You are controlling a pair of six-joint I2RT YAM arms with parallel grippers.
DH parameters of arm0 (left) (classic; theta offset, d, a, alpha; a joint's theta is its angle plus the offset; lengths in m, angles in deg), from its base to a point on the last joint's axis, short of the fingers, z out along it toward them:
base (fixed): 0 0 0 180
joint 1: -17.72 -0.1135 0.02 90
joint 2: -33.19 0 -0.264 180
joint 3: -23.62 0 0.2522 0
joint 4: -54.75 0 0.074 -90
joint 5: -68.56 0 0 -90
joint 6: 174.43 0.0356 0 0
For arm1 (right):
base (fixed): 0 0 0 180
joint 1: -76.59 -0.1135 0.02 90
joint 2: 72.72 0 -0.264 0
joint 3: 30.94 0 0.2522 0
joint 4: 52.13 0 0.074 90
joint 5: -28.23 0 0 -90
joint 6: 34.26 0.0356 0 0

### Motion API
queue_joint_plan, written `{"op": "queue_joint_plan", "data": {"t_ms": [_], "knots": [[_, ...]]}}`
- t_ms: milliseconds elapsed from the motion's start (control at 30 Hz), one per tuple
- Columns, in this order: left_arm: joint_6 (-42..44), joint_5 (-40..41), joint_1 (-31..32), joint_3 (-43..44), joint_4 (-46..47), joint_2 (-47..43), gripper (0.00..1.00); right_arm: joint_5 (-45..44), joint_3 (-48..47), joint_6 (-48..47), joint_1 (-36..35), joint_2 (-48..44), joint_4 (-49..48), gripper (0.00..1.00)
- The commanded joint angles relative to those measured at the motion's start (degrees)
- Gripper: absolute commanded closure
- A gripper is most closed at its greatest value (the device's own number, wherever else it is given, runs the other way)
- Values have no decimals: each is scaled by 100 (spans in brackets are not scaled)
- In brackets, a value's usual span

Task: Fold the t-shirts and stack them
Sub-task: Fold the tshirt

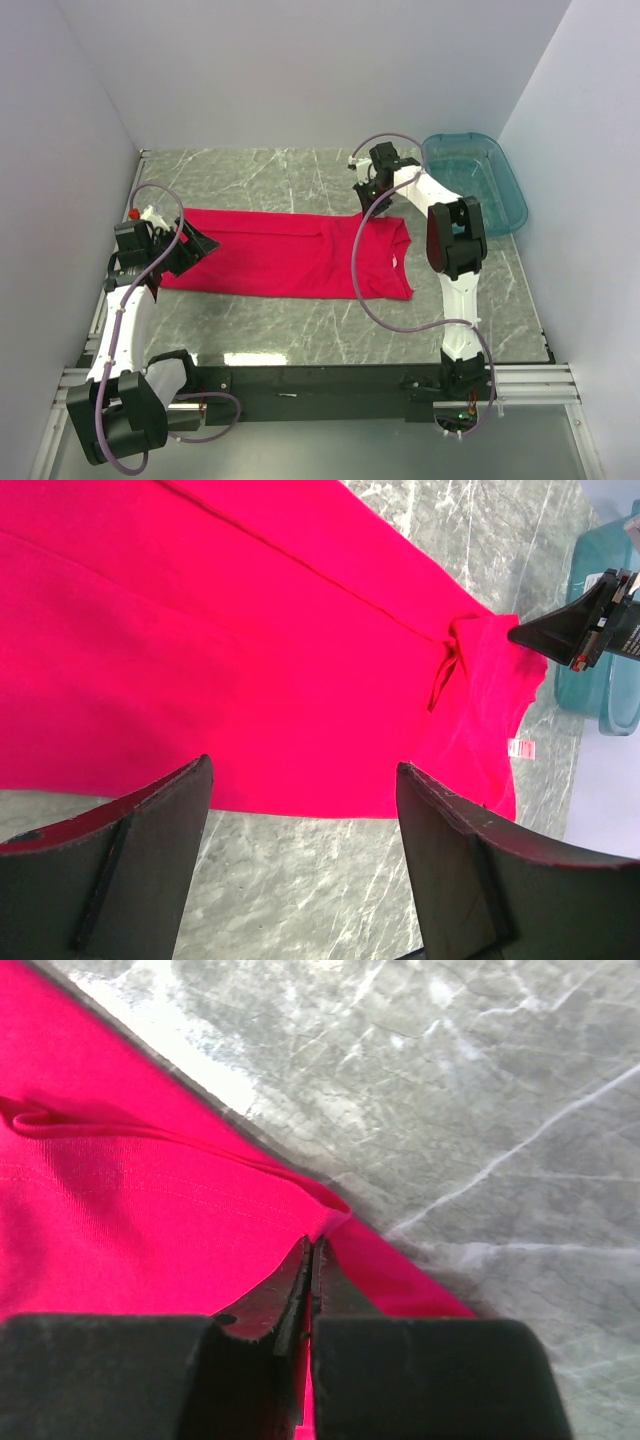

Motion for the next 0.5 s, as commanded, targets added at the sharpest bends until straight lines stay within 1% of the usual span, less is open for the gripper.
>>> {"op": "queue_joint_plan", "data": {"t_ms": [0,467], "knots": [[167,-144,22,6,185,-22,21,-181,-157,10,67,-370,-170,99],[158,-161,22,-3,203,4,21,-427,-25,10,76,-529,-320,98]]}}
